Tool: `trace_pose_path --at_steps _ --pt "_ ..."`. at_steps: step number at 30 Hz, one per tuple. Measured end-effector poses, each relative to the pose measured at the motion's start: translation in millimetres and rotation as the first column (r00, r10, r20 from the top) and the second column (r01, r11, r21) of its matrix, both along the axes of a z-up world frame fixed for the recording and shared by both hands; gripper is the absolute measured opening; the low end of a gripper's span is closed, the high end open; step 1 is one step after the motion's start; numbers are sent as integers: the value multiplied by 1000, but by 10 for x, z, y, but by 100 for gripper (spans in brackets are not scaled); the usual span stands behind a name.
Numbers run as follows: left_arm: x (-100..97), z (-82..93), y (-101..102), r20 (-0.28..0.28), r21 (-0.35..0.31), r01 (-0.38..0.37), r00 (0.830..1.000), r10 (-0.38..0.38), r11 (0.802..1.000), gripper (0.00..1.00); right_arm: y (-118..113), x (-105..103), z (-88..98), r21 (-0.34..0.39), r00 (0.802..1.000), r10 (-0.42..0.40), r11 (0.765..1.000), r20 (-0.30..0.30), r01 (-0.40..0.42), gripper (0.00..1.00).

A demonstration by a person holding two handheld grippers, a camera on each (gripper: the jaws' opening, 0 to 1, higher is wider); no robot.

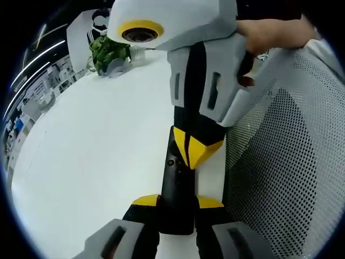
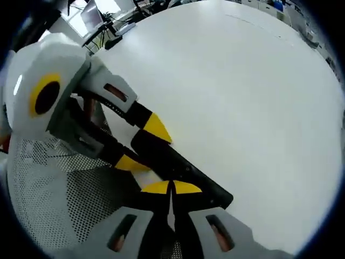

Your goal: Press the specified remote control buttons in sequence, fully releasing each button before pressing the next.

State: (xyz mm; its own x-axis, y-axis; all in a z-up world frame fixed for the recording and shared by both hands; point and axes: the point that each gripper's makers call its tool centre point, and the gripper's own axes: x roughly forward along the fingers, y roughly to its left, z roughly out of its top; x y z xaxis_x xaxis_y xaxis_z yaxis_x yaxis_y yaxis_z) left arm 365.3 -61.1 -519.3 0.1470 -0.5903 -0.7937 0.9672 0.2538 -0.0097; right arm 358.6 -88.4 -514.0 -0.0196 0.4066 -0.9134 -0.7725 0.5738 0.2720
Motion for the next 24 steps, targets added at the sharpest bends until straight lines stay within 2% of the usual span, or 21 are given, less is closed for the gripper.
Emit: trace_pose_path --at_steps 5,8,15,18,21,24 --pt "3 -2 0 3 1 6 1000 -6 1000 24 -10 7 4 2 1000 1 1000 -3 -1 0" --pt "3 0 0 8 3 11 1000 -11 1000 24 -9 4 14 29 995 -87 996 -50 89 0" --pt "-4 4 2 12 1 15 1000 -15 1000 24 -11 6 26 -2 992 -101 995 -75 101 0" --pt "-5 3 3 10 0 14 1000 -14 1000 24 -12 27 48 14 985 -139 990 -103 141 0" --pt "-3 2 3 10 -2 13 1000 -13 1000 24 -20 112 97 37 979 -183 982 -87 187 0" --pt "-2 2 4 9 -2 9 1000 -9 1000 24 -51 182 130 59 964 -247 966 -101 253 0"
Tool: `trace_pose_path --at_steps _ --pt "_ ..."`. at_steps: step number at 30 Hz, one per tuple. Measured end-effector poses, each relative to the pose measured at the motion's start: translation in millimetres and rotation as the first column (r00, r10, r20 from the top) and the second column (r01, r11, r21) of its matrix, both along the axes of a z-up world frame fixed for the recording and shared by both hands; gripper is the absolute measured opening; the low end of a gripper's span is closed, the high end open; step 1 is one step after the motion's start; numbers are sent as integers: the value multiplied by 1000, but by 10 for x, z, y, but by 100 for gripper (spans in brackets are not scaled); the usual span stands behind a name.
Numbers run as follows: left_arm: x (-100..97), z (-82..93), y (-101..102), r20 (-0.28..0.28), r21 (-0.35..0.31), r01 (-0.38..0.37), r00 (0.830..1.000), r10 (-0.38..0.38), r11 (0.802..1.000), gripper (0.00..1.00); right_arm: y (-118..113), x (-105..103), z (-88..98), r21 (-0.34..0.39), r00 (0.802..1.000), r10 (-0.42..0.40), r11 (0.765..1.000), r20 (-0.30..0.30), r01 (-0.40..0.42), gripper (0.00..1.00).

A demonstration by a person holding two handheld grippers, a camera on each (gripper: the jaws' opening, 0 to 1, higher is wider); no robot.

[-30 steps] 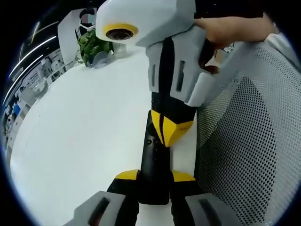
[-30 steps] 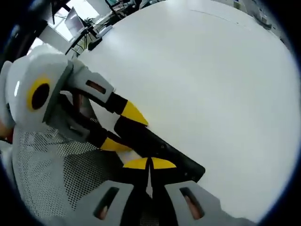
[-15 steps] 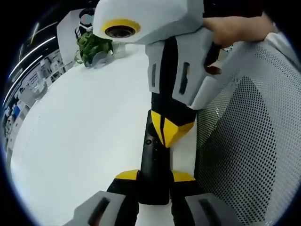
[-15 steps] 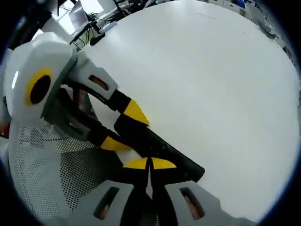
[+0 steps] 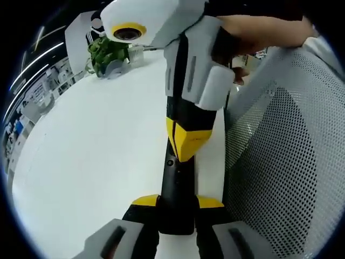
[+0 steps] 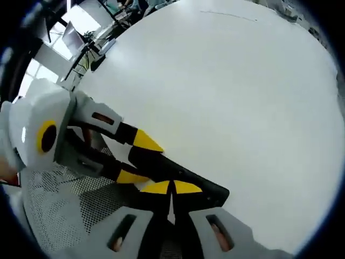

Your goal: Press the specified remote control buttons in sequence, fully releasing each button before pressing the next.

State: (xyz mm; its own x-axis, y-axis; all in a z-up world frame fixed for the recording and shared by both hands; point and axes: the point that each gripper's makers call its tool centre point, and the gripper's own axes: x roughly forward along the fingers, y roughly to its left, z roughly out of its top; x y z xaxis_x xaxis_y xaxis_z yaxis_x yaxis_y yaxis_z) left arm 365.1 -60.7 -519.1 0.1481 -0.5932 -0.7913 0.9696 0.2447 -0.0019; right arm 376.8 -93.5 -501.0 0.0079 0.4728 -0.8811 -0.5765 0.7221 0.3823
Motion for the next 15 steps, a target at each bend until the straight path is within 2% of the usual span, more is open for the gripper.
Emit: trace_pose_path --at_steps 3,11,15 --pt "-2 3 0 -1 1 0 1000 0 1000 24 -6 19 15 18 999 -43 999 -28 44 0" --pt "-2 2 0 1 3 2 1000 -2 1000 24 -97 173 9 -38 996 -50 998 74 53 0" --pt "-1 2 -3 1 4 2 1000 -2 1000 24 -9 114 11 -4 998 -33 999 44 33 0"
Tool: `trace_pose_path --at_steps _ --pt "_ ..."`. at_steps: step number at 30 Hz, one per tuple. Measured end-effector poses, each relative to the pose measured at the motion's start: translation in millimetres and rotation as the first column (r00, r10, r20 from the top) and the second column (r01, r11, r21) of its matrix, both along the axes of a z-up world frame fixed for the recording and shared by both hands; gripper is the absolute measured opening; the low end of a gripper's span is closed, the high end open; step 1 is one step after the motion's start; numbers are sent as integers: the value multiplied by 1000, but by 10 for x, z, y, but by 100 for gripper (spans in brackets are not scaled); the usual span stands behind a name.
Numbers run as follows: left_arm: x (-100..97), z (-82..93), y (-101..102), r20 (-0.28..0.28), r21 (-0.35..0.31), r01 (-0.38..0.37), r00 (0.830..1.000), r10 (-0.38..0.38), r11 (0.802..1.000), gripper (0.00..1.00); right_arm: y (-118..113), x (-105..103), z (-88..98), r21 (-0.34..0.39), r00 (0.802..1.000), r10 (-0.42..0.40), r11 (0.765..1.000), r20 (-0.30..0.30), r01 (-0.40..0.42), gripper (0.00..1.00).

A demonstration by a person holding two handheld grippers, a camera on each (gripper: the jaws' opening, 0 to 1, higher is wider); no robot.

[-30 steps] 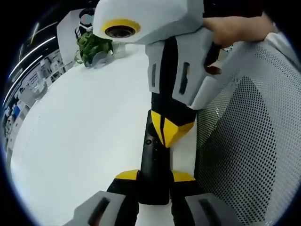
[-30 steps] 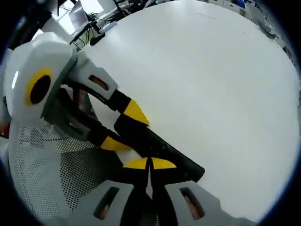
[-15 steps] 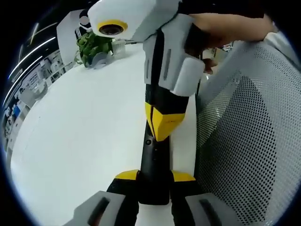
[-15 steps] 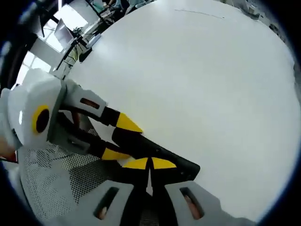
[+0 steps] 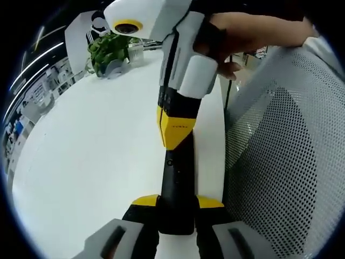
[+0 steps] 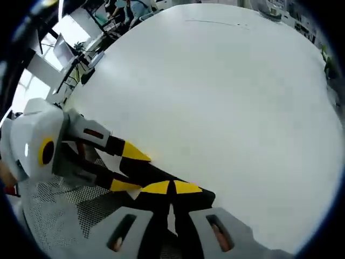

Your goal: Press the specified remote control buttons in sequence, fully releasing each button before pressing the next.

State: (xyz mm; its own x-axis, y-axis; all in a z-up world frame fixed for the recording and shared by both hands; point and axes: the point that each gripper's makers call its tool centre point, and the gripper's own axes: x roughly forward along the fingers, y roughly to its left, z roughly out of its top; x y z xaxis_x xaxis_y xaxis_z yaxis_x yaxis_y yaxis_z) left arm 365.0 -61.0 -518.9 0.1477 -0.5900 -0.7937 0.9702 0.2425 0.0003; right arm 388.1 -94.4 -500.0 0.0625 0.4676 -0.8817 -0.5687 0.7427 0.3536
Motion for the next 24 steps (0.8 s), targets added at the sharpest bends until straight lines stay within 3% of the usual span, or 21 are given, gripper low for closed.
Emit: trace_pose_path --at_steps 7,24 --pt "-15 6 -49 0 -11 8 1000 -8 1000 24 109 -120 -64 3 998 46 999 -40 -46 0" --pt "-12 6 -50 -1 -15 6 1000 -6 1000 24 146 -169 -119 -3 995 78 997 -54 -78 0"
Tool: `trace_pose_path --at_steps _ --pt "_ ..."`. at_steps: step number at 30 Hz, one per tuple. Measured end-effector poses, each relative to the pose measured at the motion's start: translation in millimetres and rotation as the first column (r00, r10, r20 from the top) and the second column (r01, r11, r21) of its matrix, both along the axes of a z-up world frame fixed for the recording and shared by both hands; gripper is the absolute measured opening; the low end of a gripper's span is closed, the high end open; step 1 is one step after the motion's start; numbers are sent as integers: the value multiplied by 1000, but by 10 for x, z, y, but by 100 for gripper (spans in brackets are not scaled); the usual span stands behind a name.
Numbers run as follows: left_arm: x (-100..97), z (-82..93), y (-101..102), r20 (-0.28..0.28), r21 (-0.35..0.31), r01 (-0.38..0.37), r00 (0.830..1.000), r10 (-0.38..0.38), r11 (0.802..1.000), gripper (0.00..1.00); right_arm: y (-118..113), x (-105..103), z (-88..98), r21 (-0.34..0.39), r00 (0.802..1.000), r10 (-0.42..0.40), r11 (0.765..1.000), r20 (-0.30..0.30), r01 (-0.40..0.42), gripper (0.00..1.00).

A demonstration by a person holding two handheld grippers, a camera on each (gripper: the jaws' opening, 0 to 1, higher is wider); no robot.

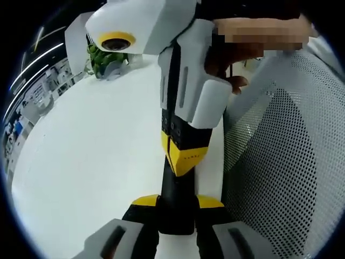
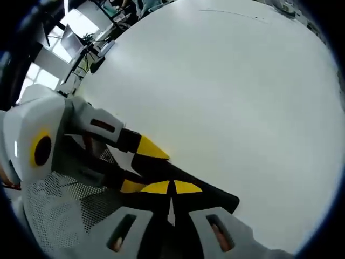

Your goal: Press the specified remote control buttons in sequence, fully releasing each button before pressing the next.

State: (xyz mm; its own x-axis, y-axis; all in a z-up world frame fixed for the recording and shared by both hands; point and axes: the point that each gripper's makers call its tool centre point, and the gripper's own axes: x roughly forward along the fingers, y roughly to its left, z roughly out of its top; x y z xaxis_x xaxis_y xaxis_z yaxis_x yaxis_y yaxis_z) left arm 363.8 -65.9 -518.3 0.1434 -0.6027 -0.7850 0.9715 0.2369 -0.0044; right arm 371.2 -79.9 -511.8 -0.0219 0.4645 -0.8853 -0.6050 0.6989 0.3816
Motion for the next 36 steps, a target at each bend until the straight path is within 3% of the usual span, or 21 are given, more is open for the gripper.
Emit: trace_pose_path --at_steps 12,17,36 --pt "-1 1 -1 0 -7 1 1000 -1 1000 25 7 6 -11 -6 999 39 999 37 -39 0" --pt "1 -1 -1 0 -7 2 1000 -2 1000 25 17 -7 -9 -16 987 122 993 103 -121 0" --pt "-2 -2 4 0 -14 0 1000 0 1000 25 10 0 2 -6 998 48 999 32 -48 0"
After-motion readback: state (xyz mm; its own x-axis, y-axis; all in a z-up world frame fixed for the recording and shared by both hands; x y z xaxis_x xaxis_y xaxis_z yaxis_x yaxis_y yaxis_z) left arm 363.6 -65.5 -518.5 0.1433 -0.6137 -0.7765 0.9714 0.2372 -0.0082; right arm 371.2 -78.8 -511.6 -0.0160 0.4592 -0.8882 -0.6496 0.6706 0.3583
